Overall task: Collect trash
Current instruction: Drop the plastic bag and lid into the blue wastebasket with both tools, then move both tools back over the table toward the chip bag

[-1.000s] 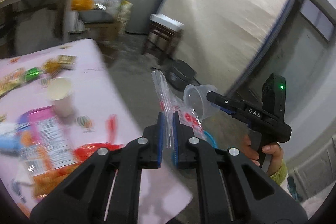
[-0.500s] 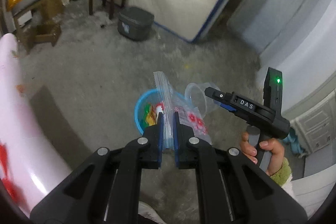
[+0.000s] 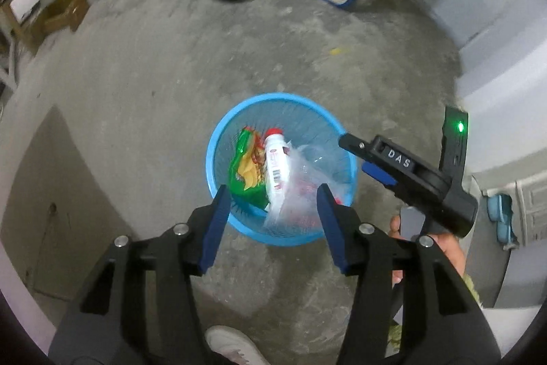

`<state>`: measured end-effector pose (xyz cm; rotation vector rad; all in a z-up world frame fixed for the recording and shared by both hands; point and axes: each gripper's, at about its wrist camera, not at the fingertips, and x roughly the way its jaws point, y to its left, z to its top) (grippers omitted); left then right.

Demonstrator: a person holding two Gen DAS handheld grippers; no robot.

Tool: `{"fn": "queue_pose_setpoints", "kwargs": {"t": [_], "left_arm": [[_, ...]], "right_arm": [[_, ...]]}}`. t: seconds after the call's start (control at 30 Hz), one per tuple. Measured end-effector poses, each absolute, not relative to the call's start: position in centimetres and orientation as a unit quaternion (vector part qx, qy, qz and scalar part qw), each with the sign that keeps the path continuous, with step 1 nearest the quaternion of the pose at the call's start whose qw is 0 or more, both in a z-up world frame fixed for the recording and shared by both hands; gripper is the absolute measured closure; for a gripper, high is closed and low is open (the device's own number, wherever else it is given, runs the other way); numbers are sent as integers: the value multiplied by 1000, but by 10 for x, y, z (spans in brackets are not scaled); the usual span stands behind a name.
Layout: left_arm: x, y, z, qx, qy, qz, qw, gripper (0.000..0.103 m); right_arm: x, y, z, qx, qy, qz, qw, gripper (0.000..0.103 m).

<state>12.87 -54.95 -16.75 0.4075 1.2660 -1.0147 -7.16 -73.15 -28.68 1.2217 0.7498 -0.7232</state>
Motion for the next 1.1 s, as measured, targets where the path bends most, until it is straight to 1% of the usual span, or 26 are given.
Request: {"fn": "queue_pose_setpoints", "kwargs": {"t": [0.07,0.17,0.37,0.4,0.53,0.57,0.7,0.77,0.87,1.1], "left_arm": [[129,-547,-167,175,567,-445,671,54],[127,-537,-155,169,554,-455,677,54],[126,-516,-106,157,520,-469,696,53],[126,-508,-94,154,513,-473,700,52],[125,-474,-52,141,491,-477,715,42],[125,-459,-39,136,484,-478,720,38],[127,-405,-2,128,464,-468,741,32],[130,-371,13,118,452,-461,755,29],[139,-310,35,93,440,-440,777,26],[165,-137,69,12,404,-340,849,26]], "right_arm": [[-79,-729,-296,558,330,-330,687,26],[-89,-726,-296,557,321,-328,692,26],[-105,-718,-272,549,303,-333,705,26],[-108,-717,-266,547,299,-331,709,26],[-105,-699,-231,524,288,-312,738,26],[-103,-695,-222,518,285,-306,746,26],[-89,-670,-177,489,276,-267,783,25],[-81,-657,-155,476,271,-247,799,22],[-65,-635,-120,457,267,-208,823,21],[-21,-570,-46,407,275,-116,863,21]]}}
